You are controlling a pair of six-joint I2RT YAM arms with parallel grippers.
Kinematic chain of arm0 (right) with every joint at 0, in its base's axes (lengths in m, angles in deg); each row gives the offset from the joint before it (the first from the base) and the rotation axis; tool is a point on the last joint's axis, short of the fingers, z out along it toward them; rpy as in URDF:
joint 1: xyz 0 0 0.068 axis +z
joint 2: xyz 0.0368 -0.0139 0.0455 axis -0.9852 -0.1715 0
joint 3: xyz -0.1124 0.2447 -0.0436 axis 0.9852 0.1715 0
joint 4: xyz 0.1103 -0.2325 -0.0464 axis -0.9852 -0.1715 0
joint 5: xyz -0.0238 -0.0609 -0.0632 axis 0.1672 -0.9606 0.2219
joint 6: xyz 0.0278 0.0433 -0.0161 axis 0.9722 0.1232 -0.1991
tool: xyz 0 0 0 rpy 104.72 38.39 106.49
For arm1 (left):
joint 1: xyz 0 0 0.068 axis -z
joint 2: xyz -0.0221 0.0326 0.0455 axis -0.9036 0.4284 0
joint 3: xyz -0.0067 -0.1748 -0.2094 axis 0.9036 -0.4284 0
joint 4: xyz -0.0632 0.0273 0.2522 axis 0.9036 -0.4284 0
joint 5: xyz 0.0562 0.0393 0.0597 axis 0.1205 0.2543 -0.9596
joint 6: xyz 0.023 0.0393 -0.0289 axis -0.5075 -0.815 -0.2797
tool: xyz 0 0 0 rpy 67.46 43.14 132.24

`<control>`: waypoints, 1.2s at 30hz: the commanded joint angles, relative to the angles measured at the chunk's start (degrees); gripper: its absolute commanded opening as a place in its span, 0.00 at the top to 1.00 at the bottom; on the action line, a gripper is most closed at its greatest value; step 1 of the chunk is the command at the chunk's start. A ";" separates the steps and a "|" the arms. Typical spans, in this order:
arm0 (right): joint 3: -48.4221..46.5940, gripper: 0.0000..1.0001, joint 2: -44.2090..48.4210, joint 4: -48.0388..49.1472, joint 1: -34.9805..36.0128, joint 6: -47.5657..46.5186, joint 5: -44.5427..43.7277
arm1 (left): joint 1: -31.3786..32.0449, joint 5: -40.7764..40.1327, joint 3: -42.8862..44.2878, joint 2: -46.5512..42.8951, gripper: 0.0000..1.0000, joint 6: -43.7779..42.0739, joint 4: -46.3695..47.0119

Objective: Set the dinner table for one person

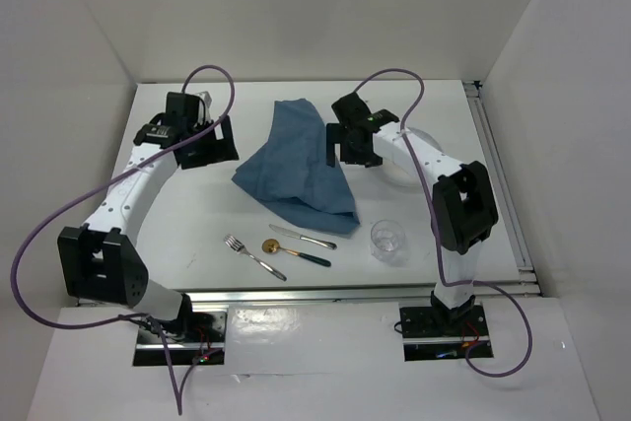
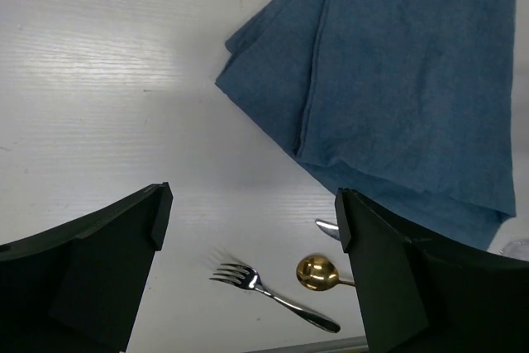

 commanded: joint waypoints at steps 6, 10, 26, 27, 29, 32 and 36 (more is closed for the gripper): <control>-0.92 0.00 3.40 1.60 5.30 -1.20 -2.67 | -6.20 3.48 -1.39 -5.82 0.07 5.01 1.41; -1.46 0.00 3.40 6.25 12.66 -6.39 -1.00 | -13.39 10.20 -5.52 -7.58 0.05 8.46 2.82; -19.90 0.26 -20.84 11.01 29.74 -20.81 -8.82 | -23.00 19.64 -14.83 -9.26 0.11 15.75 0.62; -22.35 0.26 -21.99 11.01 29.74 -20.81 -8.82 | -23.00 20.24 -14.84 -9.26 0.11 15.75 0.62; -24.47 0.26 -23.84 11.01 29.74 -20.81 -8.29 | -23.00 20.77 -15.36 -8.73 0.11 15.75 0.62; -27.47 0.30 -27.01 11.01 29.74 -20.29 -9.51 | -23.00 20.78 -16.07 -8.73 0.11 15.75 0.62; -28.70 0.37 -29.29 11.01 29.22 -19.67 -9.52 | -23.53 20.25 -16.60 -9.26 0.11 15.23 0.62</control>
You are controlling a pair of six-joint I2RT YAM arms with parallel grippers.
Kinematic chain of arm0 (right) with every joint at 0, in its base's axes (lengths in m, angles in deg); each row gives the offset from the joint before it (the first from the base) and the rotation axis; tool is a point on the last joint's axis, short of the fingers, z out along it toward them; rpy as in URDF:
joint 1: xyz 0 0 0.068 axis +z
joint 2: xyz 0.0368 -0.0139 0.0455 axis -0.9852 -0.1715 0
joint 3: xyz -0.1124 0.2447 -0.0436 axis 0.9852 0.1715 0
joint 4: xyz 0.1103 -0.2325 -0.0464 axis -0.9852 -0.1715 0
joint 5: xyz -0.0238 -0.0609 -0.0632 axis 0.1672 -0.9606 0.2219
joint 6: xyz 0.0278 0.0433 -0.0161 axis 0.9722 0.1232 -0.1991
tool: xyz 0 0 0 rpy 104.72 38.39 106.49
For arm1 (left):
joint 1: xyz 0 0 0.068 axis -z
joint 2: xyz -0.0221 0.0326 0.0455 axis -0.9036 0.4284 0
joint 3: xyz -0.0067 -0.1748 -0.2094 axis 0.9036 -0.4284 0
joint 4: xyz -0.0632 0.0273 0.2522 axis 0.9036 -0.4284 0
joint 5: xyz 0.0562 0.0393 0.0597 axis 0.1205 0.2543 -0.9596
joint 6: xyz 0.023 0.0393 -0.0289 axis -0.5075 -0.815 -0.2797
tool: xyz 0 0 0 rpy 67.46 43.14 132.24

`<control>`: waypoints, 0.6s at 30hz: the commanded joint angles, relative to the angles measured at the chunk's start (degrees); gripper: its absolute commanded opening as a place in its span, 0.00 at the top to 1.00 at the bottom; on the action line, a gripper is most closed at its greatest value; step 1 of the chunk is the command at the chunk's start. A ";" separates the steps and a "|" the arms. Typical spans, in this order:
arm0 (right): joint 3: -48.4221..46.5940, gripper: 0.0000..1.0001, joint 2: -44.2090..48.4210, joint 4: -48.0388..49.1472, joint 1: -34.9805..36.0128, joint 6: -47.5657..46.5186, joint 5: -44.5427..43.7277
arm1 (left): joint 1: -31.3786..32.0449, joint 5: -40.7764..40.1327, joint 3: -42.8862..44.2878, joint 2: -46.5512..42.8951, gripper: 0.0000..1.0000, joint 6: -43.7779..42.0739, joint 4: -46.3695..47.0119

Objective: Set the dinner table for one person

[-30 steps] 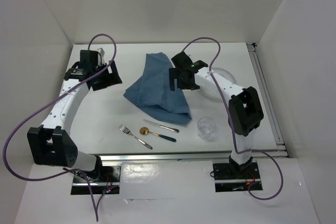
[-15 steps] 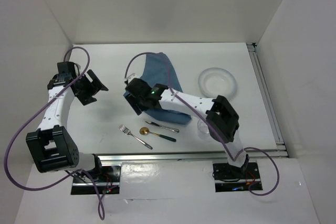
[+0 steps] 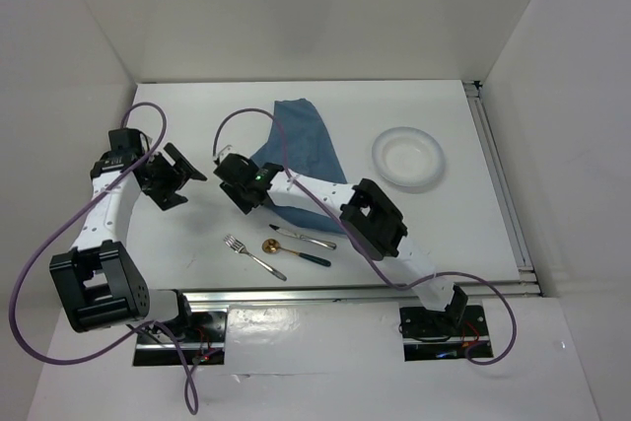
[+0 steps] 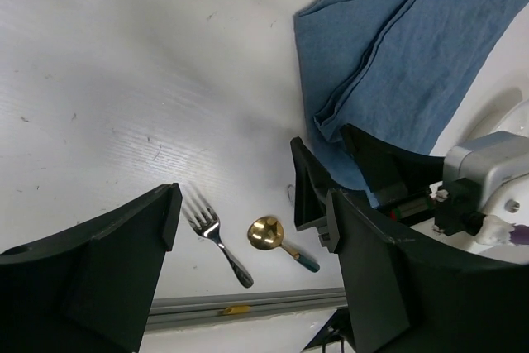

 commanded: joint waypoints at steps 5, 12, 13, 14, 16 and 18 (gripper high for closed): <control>-3.42 0.50 -1.26 0.38 -2.20 2.28 -0.32 | -0.63 1.52 -0.27 -1.91 0.11 0.26 0.66; -1.75 0.51 -1.26 -0.24 -3.87 3.43 -0.84 | -0.63 1.52 -0.27 -1.91 0.11 -0.36 0.66; -1.75 0.51 -1.78 -0.24 -3.87 3.43 -0.23 | -0.63 2.04 -0.27 -1.91 0.11 -0.36 0.66; -1.75 0.53 -1.79 -0.24 -3.87 3.43 -0.22 | -0.63 2.05 -0.79 -1.91 0.11 -0.36 0.66; -1.75 0.54 -1.79 0.29 -4.40 3.43 1.35 | -0.63 2.57 -0.80 -1.91 0.11 -0.36 0.66; -1.75 0.54 -2.40 0.29 -4.40 3.43 1.88 | -0.63 2.58 -0.80 -1.91 0.11 -0.36 0.66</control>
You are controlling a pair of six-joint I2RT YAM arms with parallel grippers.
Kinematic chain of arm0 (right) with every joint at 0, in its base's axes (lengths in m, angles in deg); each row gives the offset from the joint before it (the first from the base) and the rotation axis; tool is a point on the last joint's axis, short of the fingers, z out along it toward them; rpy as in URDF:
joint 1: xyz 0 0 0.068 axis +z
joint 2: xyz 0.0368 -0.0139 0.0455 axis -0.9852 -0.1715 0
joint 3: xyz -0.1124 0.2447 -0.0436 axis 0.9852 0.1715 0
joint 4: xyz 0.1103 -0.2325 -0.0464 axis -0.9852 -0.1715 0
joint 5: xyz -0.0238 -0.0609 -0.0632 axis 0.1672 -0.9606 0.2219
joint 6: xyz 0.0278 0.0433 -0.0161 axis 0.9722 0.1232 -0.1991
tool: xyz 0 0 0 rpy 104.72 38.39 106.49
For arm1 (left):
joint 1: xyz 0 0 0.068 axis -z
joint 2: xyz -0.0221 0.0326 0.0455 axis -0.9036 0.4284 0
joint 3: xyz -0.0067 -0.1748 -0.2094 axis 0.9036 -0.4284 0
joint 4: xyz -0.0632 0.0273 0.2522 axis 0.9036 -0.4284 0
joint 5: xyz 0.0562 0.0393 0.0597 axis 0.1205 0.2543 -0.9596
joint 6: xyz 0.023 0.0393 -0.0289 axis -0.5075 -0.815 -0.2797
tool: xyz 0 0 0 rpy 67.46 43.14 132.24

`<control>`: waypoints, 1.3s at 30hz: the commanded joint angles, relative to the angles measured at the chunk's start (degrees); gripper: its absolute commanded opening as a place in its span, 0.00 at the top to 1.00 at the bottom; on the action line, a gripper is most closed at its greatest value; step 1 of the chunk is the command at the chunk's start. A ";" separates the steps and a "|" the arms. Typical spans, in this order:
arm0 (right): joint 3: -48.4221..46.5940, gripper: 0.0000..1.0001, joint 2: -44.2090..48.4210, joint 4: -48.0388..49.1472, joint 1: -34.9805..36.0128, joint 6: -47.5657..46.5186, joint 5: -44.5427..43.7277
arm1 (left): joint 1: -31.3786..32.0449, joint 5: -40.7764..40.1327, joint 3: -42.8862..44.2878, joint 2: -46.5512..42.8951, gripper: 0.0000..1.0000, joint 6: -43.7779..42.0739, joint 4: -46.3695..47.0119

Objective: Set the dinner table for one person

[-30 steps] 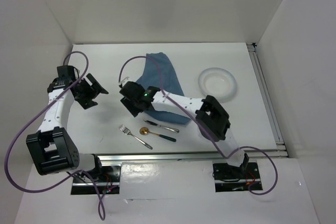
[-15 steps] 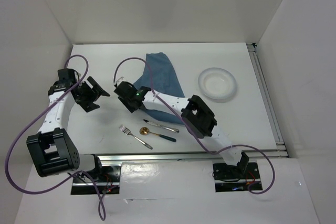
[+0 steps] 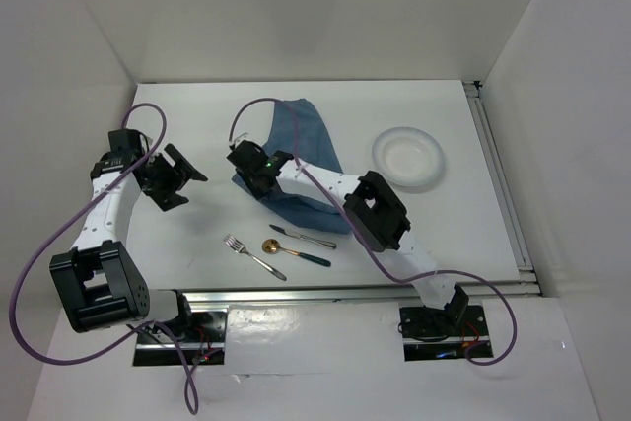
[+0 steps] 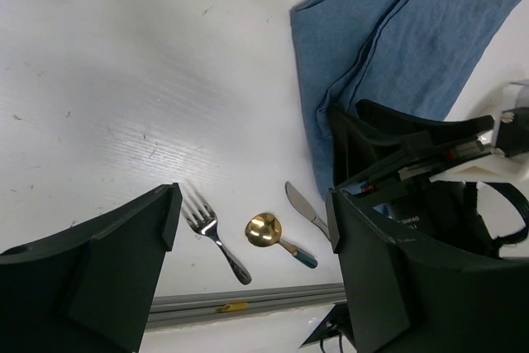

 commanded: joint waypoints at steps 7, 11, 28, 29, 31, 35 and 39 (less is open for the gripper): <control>0.14 0.35 -0.49 0.29 0.06 2.53 4.72 | -0.32 2.16 -0.95 -0.68 0.09 -0.25 1.19; 0.14 0.45 -1.10 0.29 0.06 3.59 5.25 | -0.32 3.57 -2.09 -0.15 0.09 -0.25 2.60; -6.20 1.00 7.76 -6.12 -6.18 9.48 13.94 | 11.19 -4.59 5.63 20.13 0.13 3.96 6.12; -4.36 1.00 9.25 -5.52 -6.70 9.48 13.95 | 11.80 -4.60 5.64 21.19 0.13 4.58 6.63; -2.07 1.00 10.92 -4.37 -7.32 10.97 14.82 | 13.21 -4.60 5.64 23.74 0.13 6.33 7.69; 4.52 1.00 16.19 -1.91 -10.22 12.55 16.06 | 16.37 -8.72 11.42 29.80 0.15 7.57 8.05; 6.73 1.00 18.49 -1.38 -12.15 12.56 16.76 | 17.00 -10.49 15.04 34.47 0.20 9.07 6.99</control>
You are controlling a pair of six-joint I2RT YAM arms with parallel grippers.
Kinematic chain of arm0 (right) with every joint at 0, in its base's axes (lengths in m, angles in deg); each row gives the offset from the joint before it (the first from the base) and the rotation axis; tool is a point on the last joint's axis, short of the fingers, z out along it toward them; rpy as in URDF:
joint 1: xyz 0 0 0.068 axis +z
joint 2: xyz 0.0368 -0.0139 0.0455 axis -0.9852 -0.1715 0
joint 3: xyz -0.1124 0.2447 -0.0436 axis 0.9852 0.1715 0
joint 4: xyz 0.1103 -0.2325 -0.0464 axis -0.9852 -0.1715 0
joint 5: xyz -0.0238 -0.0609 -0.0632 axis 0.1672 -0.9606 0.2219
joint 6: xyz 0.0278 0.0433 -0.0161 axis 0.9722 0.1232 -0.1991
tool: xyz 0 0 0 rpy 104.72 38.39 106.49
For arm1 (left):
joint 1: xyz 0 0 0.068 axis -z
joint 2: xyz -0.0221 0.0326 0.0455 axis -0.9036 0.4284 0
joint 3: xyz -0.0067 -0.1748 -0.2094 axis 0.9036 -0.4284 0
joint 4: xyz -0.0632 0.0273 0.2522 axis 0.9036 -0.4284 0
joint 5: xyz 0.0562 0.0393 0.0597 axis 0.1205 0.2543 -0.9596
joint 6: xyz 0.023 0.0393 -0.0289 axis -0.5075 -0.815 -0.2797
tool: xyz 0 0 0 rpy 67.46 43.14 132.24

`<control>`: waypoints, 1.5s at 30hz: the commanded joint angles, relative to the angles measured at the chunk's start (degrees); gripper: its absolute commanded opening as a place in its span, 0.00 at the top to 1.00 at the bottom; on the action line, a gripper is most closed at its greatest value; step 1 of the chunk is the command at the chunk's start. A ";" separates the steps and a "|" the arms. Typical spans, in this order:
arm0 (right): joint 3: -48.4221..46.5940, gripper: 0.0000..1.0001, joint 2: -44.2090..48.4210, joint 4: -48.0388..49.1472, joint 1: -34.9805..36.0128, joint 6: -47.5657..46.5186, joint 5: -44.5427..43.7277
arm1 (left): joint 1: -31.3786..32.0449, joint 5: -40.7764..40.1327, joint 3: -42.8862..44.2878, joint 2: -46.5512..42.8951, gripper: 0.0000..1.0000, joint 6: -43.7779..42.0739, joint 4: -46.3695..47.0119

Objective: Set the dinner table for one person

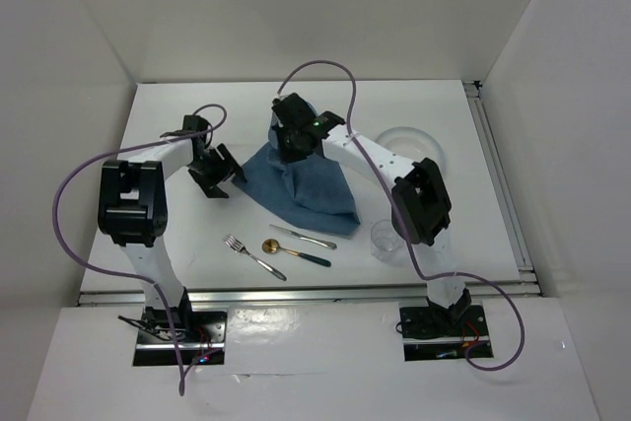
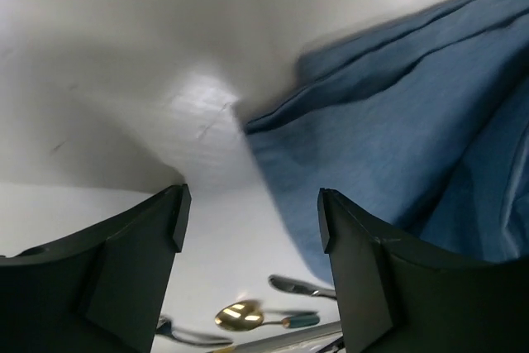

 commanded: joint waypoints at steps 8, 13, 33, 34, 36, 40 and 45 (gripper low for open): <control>6.43 1.00 9.53 2.34 -4.54 1.22 2.18 | 3.30 -7.44 9.00 9.92 0.41 1.70 -1.54; 8.27 1.00 11.56 3.04 -8.14 1.22 3.94 | 4.62 -6.84 10.22 11.94 0.75 2.40 -1.02; 14.77 1.00 29.13 3.57 -30.57 1.04 13.09 | -9.79 -0.77 31.25 -10.01 1.00 -7.09 -14.20; 16.00 1.00 30.70 4.09 -31.09 1.04 13.09 | -10.92 -0.77 30.28 -11.07 1.00 -7.87 -14.20; 19.34 1.00 32.20 4.09 -31.79 1.04 13.70 | -11.63 -0.77 27.38 -12.75 1.00 -8.49 -13.67; 23.21 1.00 33.88 5.15 -31.80 1.04 15.99 | -11.64 5.36 25.17 -10.58 1.00 -9.73 -10.17; 25.67 1.00 33.88 5.15 -31.80 1.04 14.85 | -8.22 6.96 33.86 2.69 0.86 -9.73 -10.95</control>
